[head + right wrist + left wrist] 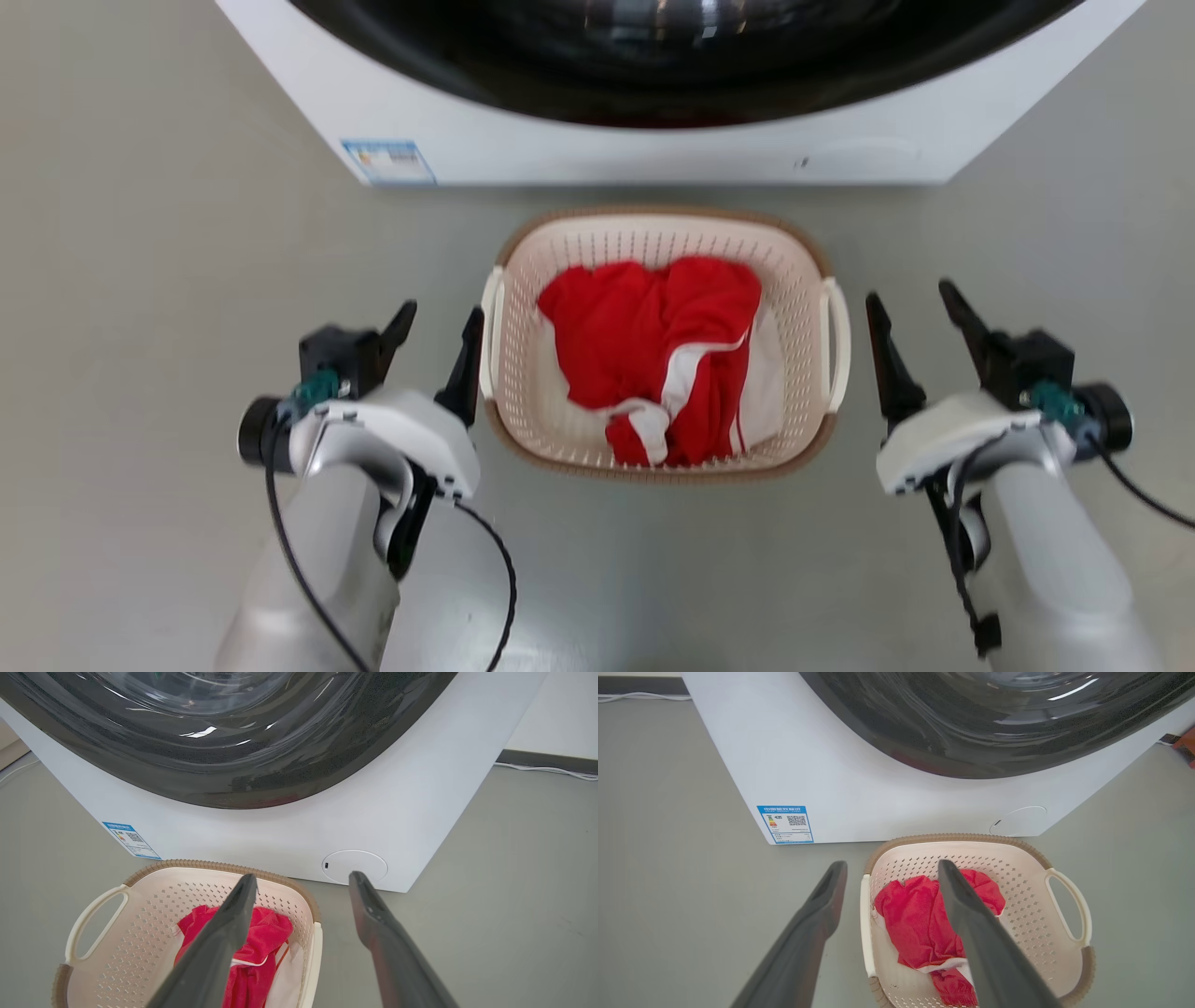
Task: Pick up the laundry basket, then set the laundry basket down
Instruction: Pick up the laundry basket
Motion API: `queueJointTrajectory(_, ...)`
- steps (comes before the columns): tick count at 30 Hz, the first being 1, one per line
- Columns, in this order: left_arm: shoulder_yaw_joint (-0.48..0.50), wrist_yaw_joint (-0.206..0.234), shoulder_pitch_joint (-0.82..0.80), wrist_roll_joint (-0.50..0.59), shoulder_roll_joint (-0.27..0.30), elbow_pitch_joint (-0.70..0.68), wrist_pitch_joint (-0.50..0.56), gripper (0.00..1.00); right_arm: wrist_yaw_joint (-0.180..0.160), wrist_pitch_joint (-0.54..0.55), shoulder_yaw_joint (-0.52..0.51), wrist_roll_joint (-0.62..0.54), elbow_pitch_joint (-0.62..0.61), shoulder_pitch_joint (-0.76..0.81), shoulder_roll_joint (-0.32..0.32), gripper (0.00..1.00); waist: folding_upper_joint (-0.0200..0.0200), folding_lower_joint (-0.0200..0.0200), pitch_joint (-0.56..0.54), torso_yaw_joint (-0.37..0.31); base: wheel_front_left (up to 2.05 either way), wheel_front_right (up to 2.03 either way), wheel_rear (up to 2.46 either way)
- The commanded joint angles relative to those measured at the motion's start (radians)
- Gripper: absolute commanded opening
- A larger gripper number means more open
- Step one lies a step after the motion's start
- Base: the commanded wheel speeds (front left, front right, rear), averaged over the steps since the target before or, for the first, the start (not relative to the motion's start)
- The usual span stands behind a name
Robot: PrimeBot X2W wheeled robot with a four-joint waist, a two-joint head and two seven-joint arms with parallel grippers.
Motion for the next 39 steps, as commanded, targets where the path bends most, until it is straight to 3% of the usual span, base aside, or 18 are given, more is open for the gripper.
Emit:
queueJointTrajectory(1,0.015,-0.01,-0.033,-0.009,0.018,0.006,-0.006,1.0,0.007,-0.013,0.017,-0.011,-0.007,-0.025,0.003,1.0,0.0,0.0,0.066,0.008,0.0,0.0,0.0)
queueJointTrajectory(17,-0.051,0.003,-0.216,-0.058,0.018,0.135,-0.006,1.0,0.007,-0.013,-0.003,-0.031,0.03,-0.155,0.003,1.0,0.0,0.0,0.271,0.002,0.0,0.0,0.0)
queueJointTrajectory(39,-0.045,0.021,-0.304,-0.052,0.018,0.189,-0.006,1.0,0.007,-0.013,-0.008,-0.026,-0.006,-0.167,0.003,1.0,0.0,0.0,0.412,0.011,0.0,0.0,0.0)
